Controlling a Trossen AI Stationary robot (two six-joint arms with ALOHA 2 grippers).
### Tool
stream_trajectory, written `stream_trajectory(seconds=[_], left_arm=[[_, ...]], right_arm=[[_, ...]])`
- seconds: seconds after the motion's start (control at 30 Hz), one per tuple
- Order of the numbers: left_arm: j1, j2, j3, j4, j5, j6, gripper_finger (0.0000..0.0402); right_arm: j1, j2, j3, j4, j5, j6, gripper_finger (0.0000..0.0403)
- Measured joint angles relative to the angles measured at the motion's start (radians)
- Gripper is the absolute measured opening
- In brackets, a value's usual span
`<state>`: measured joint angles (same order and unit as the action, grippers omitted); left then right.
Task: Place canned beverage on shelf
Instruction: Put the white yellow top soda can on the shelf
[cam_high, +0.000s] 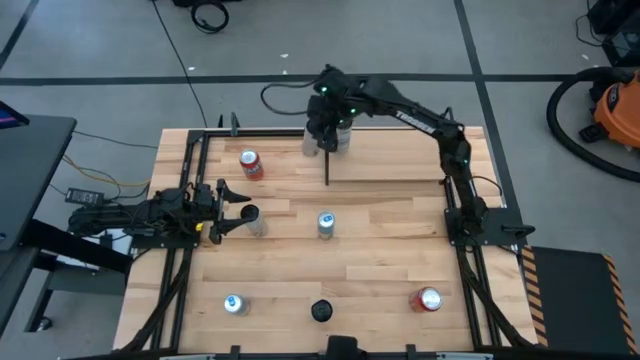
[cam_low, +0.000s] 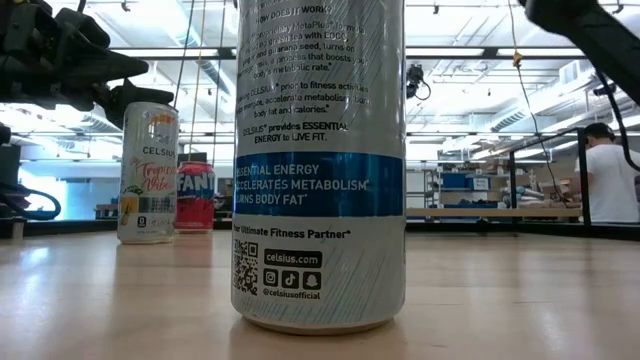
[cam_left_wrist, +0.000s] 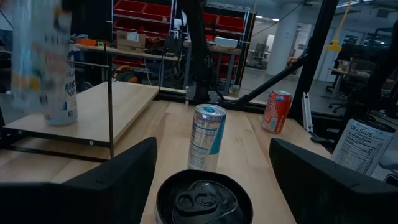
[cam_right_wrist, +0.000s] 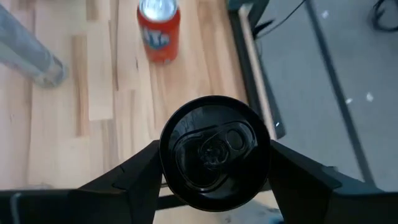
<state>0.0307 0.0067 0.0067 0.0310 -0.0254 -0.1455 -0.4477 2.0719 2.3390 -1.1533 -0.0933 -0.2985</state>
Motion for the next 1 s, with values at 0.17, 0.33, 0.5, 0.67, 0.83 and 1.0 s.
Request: stream_trajectory(seconds=[0.17,0.33,0.5,0.67,0.83,1.0], left_arm=[[0.0,0.0,0.0,0.0,0.0,0.0,0.0314],[0.0,0.0,0.0,0.001,0.0,0.0,0.0314],[0.0,0.0,0.0,0.001,0.0,0.0,0.0314],[0.0,0.0,0.0,0.001,0.0,-0.001,0.0314],[0.0,0.0,0.0,0.001,0.0,-0.002,0.0314],[0.0,0.0,0.0,0.002,0.0,-0.008,0.0314]], right_arm=[[0.001,-0.078,0.0,0.022,-0.001,0.0,0.0258],[0.0,-0.162,0.0,0.015,0.02,0.0,0.0259],[-0.014,-0.248,0.001,-0.018,0.053,0.0,0.026],[-0.038,-0.312,0.001,-0.093,0.06,0.002,0.026],[-0.079,-0.356,0.002,-0.219,0.08,-0.016,0.026],[-0.145,-0.359,0.002,-0.356,0.096,-0.03,0.0259]])
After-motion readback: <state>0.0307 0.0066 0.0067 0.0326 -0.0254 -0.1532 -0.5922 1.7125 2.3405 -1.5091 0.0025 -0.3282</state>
